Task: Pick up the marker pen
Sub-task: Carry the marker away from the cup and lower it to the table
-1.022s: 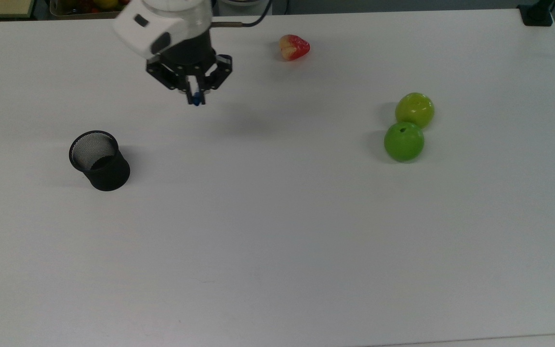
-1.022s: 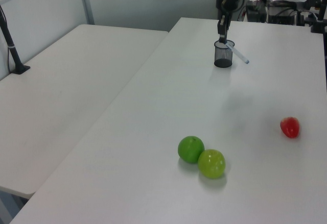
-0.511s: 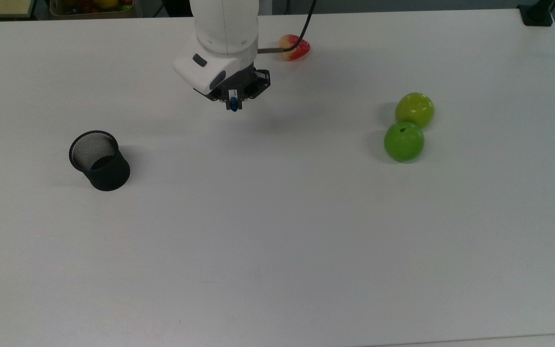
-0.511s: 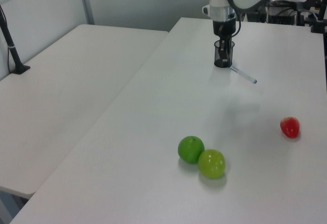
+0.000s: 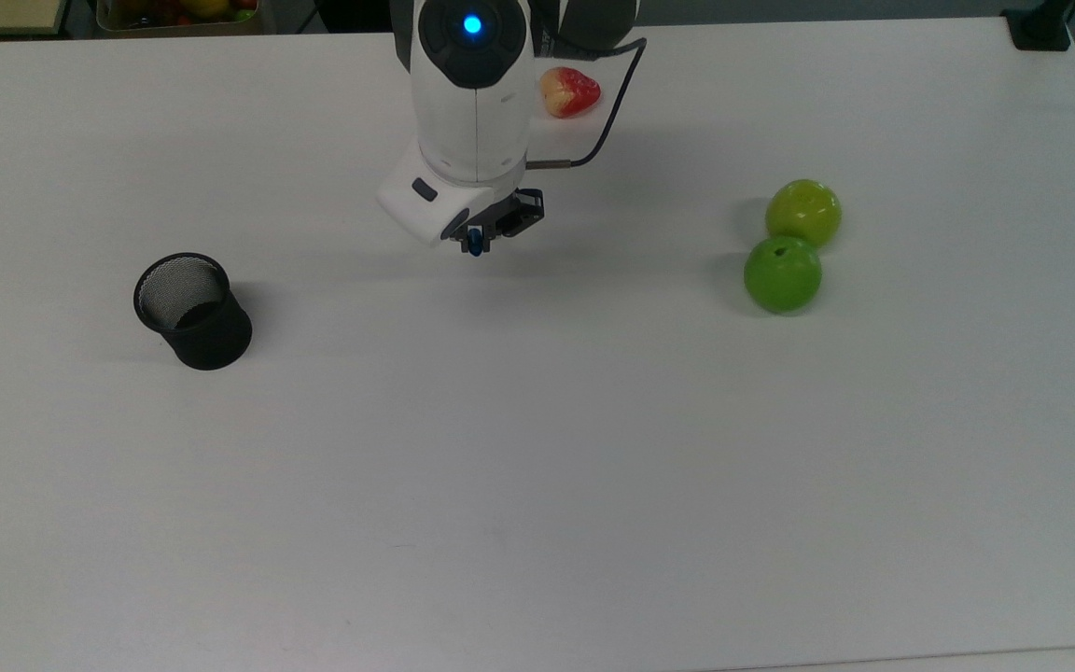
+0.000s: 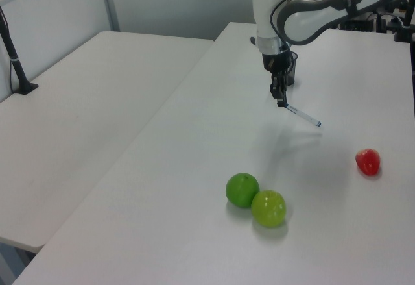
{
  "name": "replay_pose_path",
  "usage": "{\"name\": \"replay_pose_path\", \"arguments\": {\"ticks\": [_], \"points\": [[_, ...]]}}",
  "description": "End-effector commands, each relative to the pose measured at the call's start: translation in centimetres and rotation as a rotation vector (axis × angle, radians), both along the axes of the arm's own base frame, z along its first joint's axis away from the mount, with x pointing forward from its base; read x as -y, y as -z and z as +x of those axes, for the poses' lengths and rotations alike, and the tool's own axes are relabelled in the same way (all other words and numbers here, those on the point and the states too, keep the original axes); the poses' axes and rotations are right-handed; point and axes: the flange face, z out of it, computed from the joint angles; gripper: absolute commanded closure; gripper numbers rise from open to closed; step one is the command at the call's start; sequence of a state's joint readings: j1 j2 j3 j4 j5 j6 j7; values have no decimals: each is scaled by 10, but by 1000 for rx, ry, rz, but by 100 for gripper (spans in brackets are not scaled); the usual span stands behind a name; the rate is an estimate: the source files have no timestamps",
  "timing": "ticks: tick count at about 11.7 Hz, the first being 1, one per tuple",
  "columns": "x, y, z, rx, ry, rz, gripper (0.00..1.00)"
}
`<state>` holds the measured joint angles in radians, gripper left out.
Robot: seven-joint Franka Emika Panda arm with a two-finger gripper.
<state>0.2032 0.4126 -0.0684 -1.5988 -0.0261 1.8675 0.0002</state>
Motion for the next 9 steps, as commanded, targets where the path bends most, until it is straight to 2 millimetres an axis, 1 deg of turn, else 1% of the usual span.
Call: {"name": "replay_pose_path", "arguments": {"ticks": [1, 5, 6, 7, 8, 9], "points": [[-5, 7, 3, 22, 18, 3, 90], [-5, 7, 4, 23, 20, 2, 88], [-5, 6, 4, 26, 20, 3, 84], [-5, 7, 4, 23, 19, 1, 74], [-5, 5, 4, 24, 19, 1, 54], [-5, 5, 4, 22, 19, 0, 29]]}}
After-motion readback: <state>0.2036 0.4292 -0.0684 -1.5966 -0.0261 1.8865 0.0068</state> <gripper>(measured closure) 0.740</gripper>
